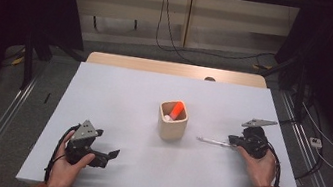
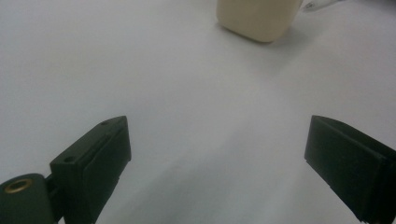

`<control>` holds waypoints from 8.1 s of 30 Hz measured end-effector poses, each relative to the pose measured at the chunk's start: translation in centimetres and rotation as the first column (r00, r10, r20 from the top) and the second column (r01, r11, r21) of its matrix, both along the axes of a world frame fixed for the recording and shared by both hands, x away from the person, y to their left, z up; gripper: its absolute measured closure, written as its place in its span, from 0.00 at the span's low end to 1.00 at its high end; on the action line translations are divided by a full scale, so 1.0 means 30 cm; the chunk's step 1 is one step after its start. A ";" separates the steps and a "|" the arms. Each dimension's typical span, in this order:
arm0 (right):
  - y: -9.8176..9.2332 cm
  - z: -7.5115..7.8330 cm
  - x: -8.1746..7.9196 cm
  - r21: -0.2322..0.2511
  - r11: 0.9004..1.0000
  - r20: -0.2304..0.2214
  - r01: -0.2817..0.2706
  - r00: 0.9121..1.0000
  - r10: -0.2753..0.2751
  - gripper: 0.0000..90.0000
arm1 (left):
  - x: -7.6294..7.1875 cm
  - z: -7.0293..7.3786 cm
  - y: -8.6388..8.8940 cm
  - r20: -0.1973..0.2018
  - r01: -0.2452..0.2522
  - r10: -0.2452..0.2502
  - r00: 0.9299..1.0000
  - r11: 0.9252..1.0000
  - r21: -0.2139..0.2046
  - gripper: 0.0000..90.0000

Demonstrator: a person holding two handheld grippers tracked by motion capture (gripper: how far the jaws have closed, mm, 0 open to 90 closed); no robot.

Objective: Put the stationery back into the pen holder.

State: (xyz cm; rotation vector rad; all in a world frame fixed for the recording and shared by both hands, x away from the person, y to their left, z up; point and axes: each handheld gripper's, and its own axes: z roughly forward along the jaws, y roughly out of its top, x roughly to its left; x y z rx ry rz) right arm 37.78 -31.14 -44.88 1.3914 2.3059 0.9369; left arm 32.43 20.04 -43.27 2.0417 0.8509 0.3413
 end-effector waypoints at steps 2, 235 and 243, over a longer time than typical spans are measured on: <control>-0.002 -0.002 0.001 0.001 1.000 -0.004 -0.004 1.000 0.004 1.00 | 0.000 0.000 0.000 0.000 -0.001 0.001 1.000 1.000 0.000 0.08; 0.203 0.173 -0.006 0.108 0.947 0.121 -0.301 0.950 0.288 0.91 | 0.002 0.002 0.017 0.004 -0.014 0.014 1.000 1.000 -0.008 0.07; 0.201 0.195 -0.024 0.126 0.944 0.202 -0.305 0.939 0.277 0.91 | 0.003 0.002 0.015 0.003 -0.010 0.010 1.000 1.000 -0.003 0.07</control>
